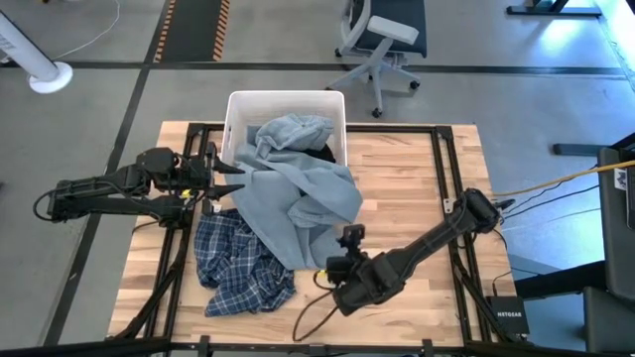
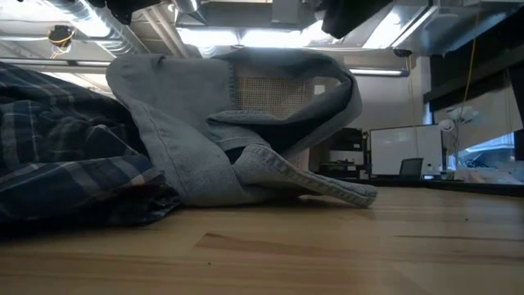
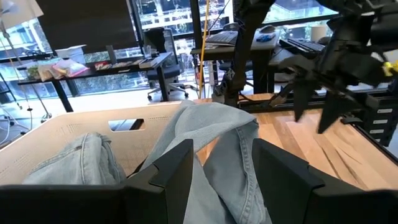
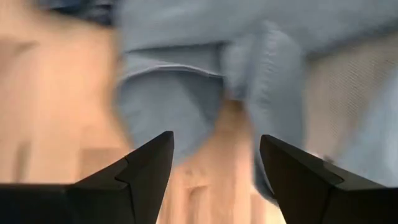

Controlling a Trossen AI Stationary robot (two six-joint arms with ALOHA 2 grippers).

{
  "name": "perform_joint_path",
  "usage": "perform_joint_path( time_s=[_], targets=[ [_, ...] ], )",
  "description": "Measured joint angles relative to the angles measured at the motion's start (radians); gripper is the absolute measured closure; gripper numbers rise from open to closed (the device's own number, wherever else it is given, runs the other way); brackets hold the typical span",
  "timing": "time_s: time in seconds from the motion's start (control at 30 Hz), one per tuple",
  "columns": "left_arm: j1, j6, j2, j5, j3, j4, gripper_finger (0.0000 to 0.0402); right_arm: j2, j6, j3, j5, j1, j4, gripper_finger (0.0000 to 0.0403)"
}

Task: Sort clothes
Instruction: Put the blue pants into the white bin

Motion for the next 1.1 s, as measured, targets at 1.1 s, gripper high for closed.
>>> perform_joint_path(
  time_s=[1.1],
  targets=[
    [0.0, 0.007, 0.066, 0.0, 0.0, 0.002, 0.0242, 0.0, 0.383, -0.183, 0.342, -0.174, -0.18, 0.0179]
  ],
)
